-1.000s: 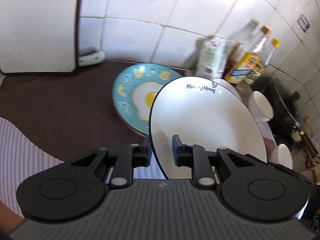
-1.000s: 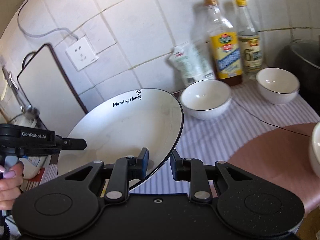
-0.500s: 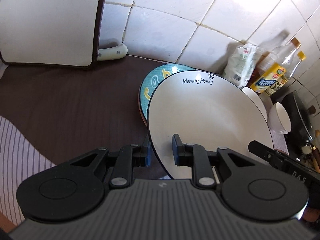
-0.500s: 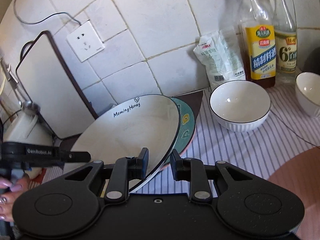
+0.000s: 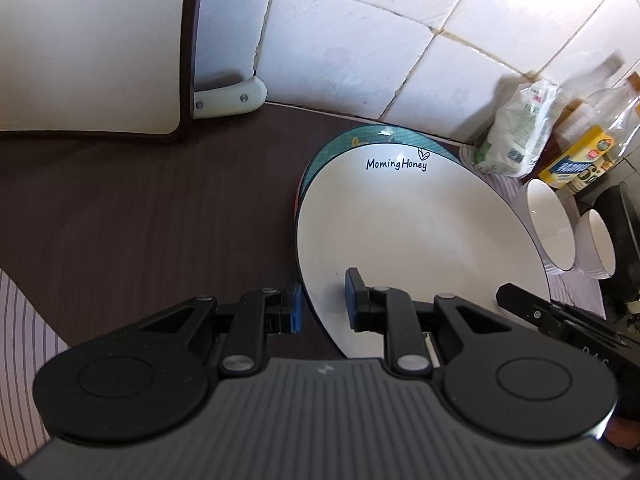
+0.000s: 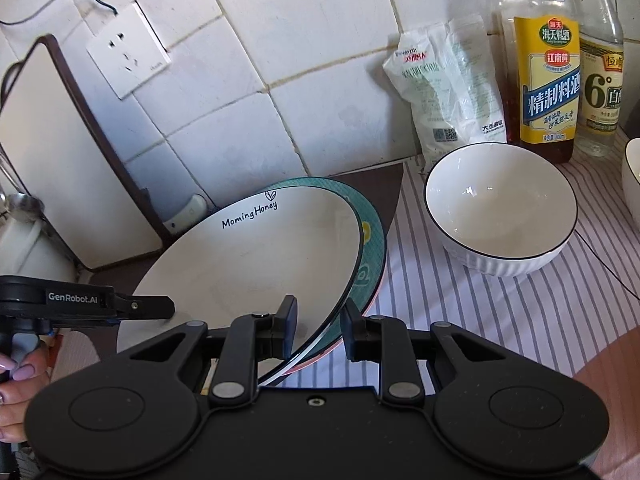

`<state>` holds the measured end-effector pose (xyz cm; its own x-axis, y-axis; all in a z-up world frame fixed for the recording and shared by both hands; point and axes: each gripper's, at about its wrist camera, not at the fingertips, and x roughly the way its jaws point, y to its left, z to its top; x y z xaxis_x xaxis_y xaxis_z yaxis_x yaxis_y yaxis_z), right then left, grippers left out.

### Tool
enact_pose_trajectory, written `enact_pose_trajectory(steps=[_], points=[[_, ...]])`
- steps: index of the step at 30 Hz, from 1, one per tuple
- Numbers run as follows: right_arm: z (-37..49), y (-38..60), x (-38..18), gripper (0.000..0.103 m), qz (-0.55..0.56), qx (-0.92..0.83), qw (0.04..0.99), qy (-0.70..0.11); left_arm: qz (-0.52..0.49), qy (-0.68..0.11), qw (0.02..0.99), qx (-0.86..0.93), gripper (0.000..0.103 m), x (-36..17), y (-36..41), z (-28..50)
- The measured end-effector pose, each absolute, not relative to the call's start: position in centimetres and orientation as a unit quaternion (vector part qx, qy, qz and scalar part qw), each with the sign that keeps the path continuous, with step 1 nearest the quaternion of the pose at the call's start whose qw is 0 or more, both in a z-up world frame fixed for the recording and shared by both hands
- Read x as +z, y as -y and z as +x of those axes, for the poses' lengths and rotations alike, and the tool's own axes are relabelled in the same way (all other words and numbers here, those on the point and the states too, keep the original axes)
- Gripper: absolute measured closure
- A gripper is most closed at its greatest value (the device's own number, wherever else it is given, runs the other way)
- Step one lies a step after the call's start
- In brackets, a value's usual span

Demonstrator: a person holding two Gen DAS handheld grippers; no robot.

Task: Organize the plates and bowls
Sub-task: 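Carry the Morning Honey plate over the teal egg plate and lower it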

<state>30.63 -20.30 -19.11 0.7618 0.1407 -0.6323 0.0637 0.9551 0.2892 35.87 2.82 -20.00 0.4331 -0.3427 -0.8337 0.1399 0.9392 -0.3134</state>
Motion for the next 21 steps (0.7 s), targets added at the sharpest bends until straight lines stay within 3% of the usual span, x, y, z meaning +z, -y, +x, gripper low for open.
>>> enact_pose_trajectory(steps=[17,21], points=[[31.8,19.0,-18.9,0.075,0.105,-0.017,0.928,-0.358,-0.102,-0.531,0.83,-0.138,0.084,-20.8,-2.5,36.9],[32.2,18.3,-19.0,0.07,0.078,-0.032,0.925,-0.371,-0.096,-0.541,0.824,-0.136,0.084,-20.8,-2.2,37.4]])
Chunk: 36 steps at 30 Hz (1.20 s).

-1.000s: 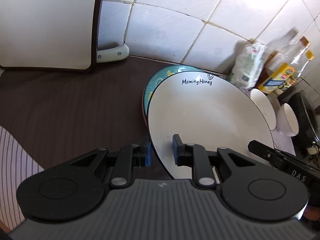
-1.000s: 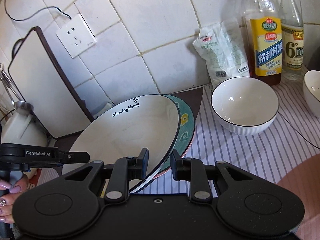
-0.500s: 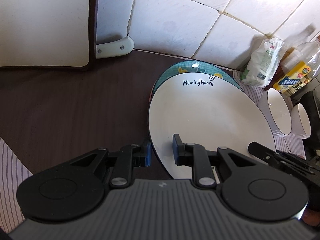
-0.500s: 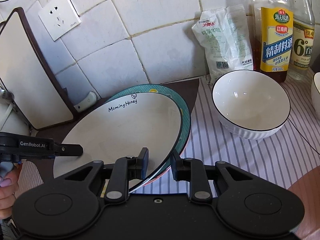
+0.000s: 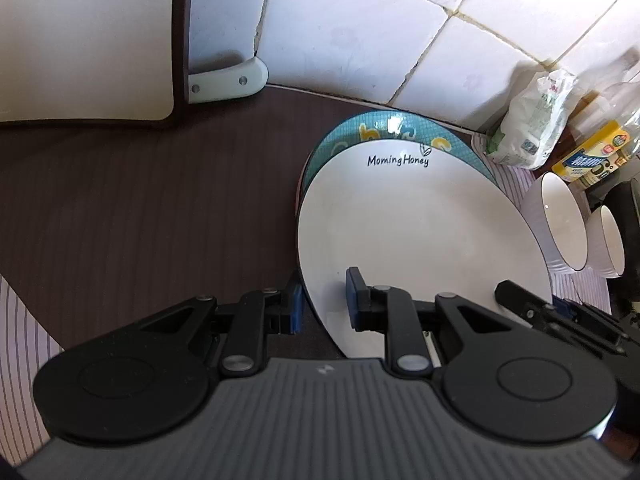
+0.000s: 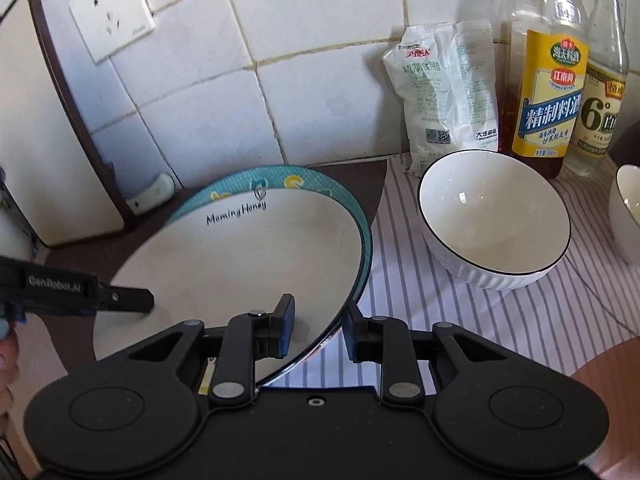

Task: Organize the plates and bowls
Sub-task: 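Carry the Morning Honey plate over the teal egg plate and lower it, then open both grippers and pull back from the plate stack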

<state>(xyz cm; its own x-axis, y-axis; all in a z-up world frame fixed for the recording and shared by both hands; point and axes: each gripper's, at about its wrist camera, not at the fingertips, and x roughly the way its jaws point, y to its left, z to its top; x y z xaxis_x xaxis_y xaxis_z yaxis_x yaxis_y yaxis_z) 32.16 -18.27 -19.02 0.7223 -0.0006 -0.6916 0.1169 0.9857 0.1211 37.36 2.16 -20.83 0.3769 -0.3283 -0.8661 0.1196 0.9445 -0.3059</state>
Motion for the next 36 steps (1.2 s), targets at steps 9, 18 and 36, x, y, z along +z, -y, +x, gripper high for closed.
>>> enact_pose_trajectory(steps=[9,18,36], points=[[32.9,17.4,-19.1,0.061,0.044,-0.043,0.918,-0.391,-0.095,-0.557,0.817,-0.115,0.083,-20.7,-1.6,37.9],[33.3,16.7,-19.7,0.058,0.005,-0.068,0.928,-0.365,-0.084,-0.553,0.822,-0.109,0.082,-20.6,-1.0,37.3],[25.2,17.0,-13.5,0.054,0.009,-0.05,0.95,-0.308,-0.036,-0.525,0.839,-0.138,0.062,-14.0,-0.8,31.1]])
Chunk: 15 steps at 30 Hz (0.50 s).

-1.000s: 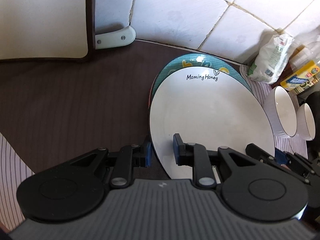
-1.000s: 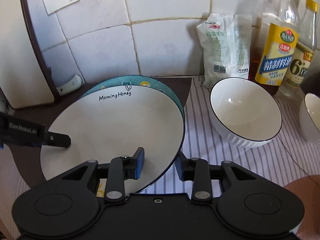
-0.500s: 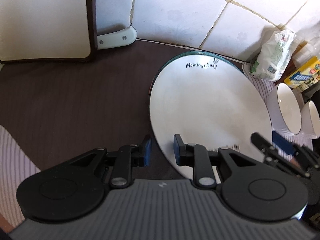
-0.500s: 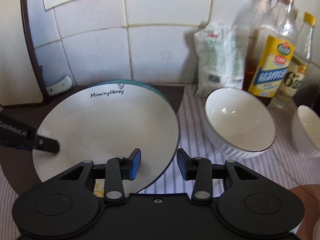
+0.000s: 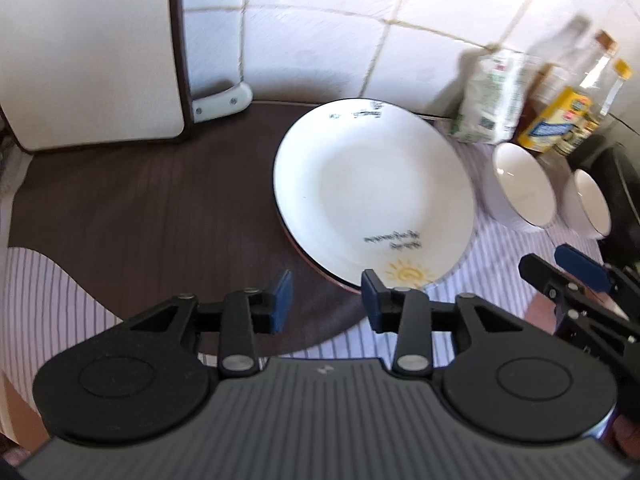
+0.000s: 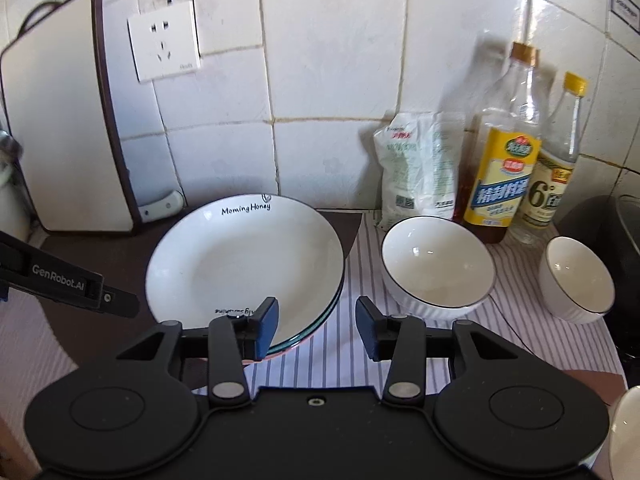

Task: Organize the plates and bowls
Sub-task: 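Open both grippers and pull back from the plate stack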

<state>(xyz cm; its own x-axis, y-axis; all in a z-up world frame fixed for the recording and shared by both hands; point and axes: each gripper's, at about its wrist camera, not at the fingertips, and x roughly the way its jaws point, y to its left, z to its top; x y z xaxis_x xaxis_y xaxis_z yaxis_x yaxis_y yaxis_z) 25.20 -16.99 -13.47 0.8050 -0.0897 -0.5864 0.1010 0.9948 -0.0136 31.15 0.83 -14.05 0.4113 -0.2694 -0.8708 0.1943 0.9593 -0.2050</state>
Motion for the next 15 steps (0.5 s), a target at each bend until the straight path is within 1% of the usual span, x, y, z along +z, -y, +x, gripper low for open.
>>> enact_pose_trajectory(steps=[2,4,7,11,13,15], points=[[24.1,17.3,-12.7,0.052,0.012,-0.05,0.951,-0.306,-0.031,-0.519,0.841,-0.15,0.059,-13.0,-0.6,30.1],[22.9,17.5,-11.9,0.049,0.011,-0.051,0.952,-0.303,-0.025,-0.516,0.842,-0.157,0.052,-12.0,-0.3,29.3],[20.8,17.5,-10.5,0.049,0.008,-0.034,0.95,-0.309,-0.012,-0.509,0.843,-0.171,0.043,-10.6,0.5,27.7],[18.2,17.4,-8.5,0.048,0.017,-0.024,0.954,-0.298,-0.008,-0.505,0.841,-0.191,0.037,-8.9,1.1,25.6],[17.0,17.2,-7.9,0.044,0.007,-0.025,0.956,-0.292,-0.004,-0.501,0.843,-0.196,0.03,-8.2,1.3,24.5],[16.0,17.2,-7.5,0.042,-0.004,-0.027,0.957,-0.289,0.006,-0.494,0.847,-0.198,0.027,-7.5,1.5,23.7]])
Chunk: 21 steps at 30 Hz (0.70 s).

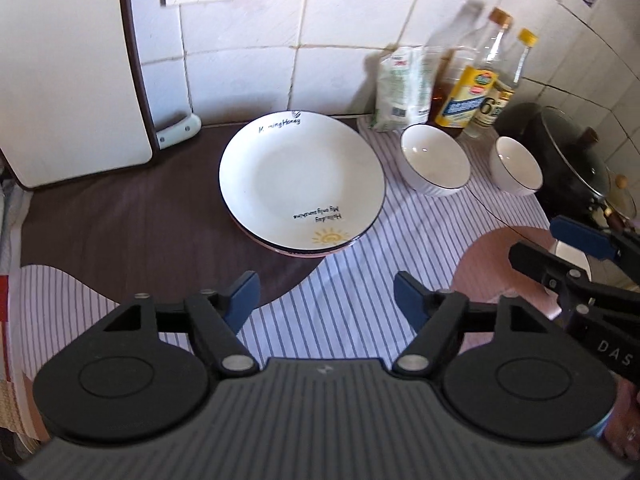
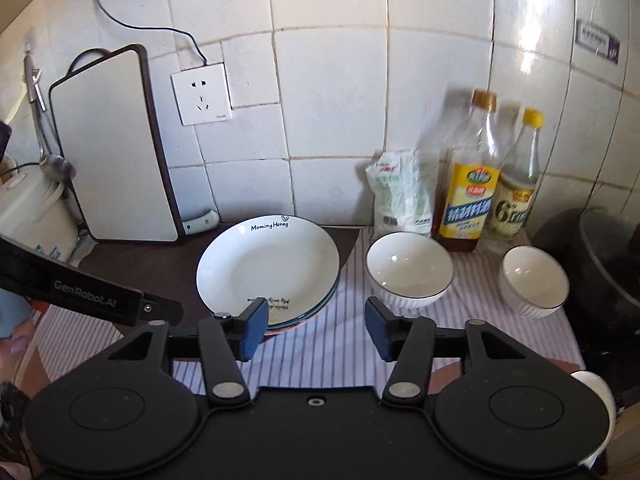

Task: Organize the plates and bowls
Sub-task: 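Open both grippers and pull back from the plate stack, then move both grippers to the white ribbed bowl on the pink mat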

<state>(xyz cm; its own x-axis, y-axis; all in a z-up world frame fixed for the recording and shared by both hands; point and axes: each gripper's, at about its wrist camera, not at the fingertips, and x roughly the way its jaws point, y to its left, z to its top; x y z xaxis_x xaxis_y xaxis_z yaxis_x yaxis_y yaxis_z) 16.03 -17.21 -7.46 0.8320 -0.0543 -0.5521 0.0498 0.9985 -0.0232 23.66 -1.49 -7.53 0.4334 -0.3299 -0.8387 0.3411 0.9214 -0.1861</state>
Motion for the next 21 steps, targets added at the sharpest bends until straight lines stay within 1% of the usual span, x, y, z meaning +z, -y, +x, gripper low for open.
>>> enact_pose_trajectory(steps=[2,4,7,9,14,18,20,21], points=[[15.1,17.4,-7.3,0.04,-0.009,-0.031,0.958,-0.285,0.015,-0.49,0.848,-0.202,0.023,-7.0,1.9,22.8],[14.1,17.9,-7.1,0.037,-0.011,-0.037,0.958,-0.283,0.024,-0.489,0.849,-0.2,0.017,-6.7,2.4,21.9],[12.5,18.5,-7.0,0.032,-0.014,-0.046,0.96,-0.276,0.045,-0.483,0.853,-0.194,0.014,-6.3,3.6,20.7],[11.4,19.0,-7.0,0.032,-0.011,-0.046,0.96,-0.276,0.06,-0.475,0.856,-0.194,0.012,-6.1,4.5,19.9],[8.9,21.1,-7.5,0.032,0.007,-0.06,0.958,-0.279,0.052,-0.468,0.858,-0.205,0.012,-5.8,6.8,18.7],[7.2,23.2,-8.2,0.028,0.003,-0.081,0.957,-0.278,0.053,-0.475,0.851,-0.217,0.012,-6.1,9.6,18.4],[6.3,24.4,-8.8,0.025,0.001,-0.089,0.956,-0.279,0.063,-0.478,0.848,-0.221,0.012,-6.4,11.2,18.2],[5.9,25.0,-9.0,0.022,0.003,-0.094,0.956,-0.279,0.068,-0.479,0.846,-0.224,0.012,-6.6,12.0,18.0]])
